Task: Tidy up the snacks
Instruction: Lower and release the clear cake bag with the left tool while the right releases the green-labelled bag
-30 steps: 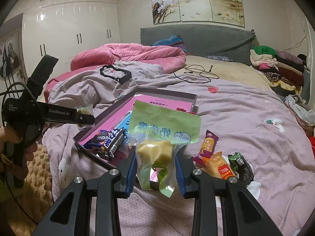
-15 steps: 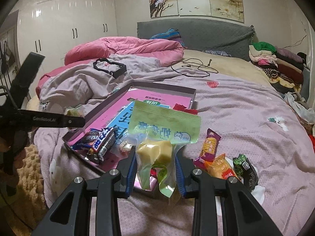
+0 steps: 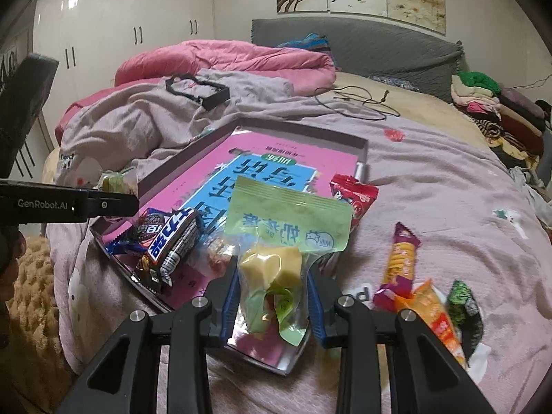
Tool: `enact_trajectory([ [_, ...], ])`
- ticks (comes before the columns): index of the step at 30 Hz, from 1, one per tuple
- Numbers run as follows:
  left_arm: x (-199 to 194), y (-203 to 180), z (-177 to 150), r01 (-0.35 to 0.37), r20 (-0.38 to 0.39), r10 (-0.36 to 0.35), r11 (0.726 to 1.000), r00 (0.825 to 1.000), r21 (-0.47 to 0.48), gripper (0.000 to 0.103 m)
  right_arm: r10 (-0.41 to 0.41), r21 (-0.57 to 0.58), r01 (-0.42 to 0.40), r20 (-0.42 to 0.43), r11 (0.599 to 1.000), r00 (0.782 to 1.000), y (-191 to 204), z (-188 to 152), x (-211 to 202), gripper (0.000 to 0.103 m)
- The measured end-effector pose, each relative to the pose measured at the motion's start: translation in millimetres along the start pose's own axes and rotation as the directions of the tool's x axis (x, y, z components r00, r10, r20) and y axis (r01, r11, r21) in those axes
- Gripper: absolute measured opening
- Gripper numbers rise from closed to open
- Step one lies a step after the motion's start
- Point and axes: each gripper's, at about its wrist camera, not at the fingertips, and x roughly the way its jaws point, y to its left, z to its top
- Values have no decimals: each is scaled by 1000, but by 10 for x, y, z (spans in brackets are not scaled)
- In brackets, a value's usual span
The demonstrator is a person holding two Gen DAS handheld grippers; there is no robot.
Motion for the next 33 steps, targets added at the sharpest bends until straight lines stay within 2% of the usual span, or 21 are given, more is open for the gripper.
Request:
enact_trajectory([
  [14, 12, -22, -2, -11, -1, 11, 1000, 1000, 13, 35, 54, -6, -54, -1, 999, 999, 112, -56, 31, 35],
  [33, 18, 12, 18, -30, -3, 30, 1000, 1000, 3, 35, 44, 1, -44, 1, 999, 999, 105, -148, -157, 43],
])
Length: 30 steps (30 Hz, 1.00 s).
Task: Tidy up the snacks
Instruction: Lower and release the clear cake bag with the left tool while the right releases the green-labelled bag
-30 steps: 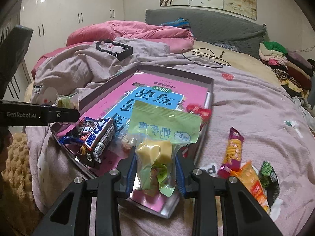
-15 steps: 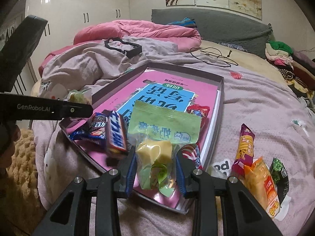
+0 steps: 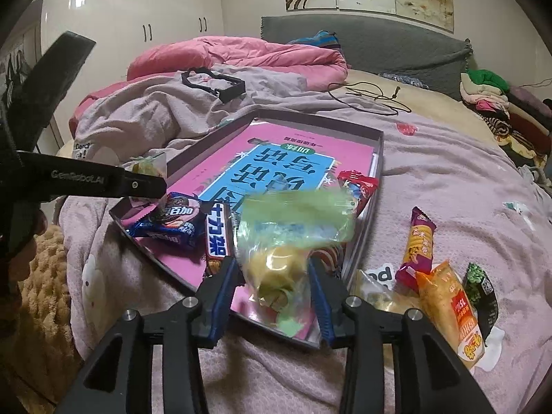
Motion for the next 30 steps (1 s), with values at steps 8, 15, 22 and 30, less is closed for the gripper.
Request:
enact_trajectory([
  [8, 3, 42, 11, -16, 0, 16, 1000, 1000, -15, 36, -2, 11, 2, 13, 1000, 1000, -30, -10, -94, 45],
  [15, -3, 63, 11, -27, -2, 27, 999, 1000, -23, 36, -5, 28, 5, 24, 1000, 1000, -53, -2, -148, 50],
  [22, -12, 89, 21, -37, -6, 37, 999, 999, -31, 37, -16, 31, 15, 28, 999, 999, -57, 1, -169, 53],
  [30, -51, 65, 25, -31, -2, 31, 999, 1000, -27, 43, -23, 36, 21, 38, 999, 999, -60, 5, -200, 54],
])
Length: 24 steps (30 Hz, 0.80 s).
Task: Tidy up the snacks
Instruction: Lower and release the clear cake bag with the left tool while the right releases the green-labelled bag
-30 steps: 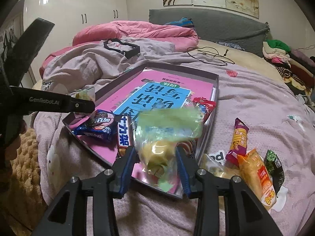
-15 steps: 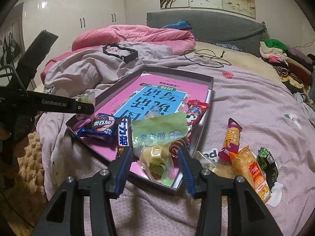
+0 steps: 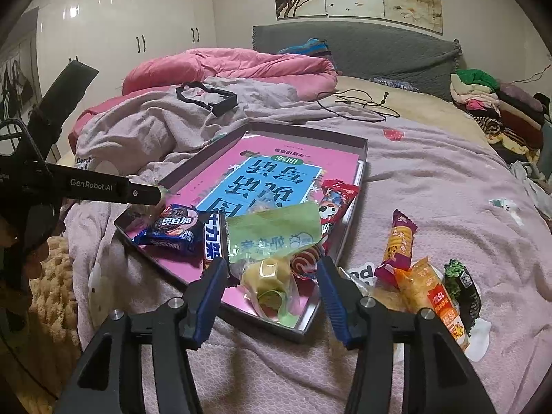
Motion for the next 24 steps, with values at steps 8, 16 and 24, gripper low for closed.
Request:
enact_trajectory([
  [8, -75, -41, 15, 16, 16, -16, 1000, 1000, 7, 53, -7, 10, 7, 11, 1000, 1000, -19, 15, -31, 58],
  [16, -131, -82, 27, 18, 30, -18, 1000, 999, 18, 66, -9, 18, 9, 25, 1000, 1000, -26, 33, -68, 64],
  [24, -183, -172, 25, 17, 41, -20, 998, 999, 57, 76, -34, 14, 34, 56, 999, 998, -23, 52, -137, 71],
])
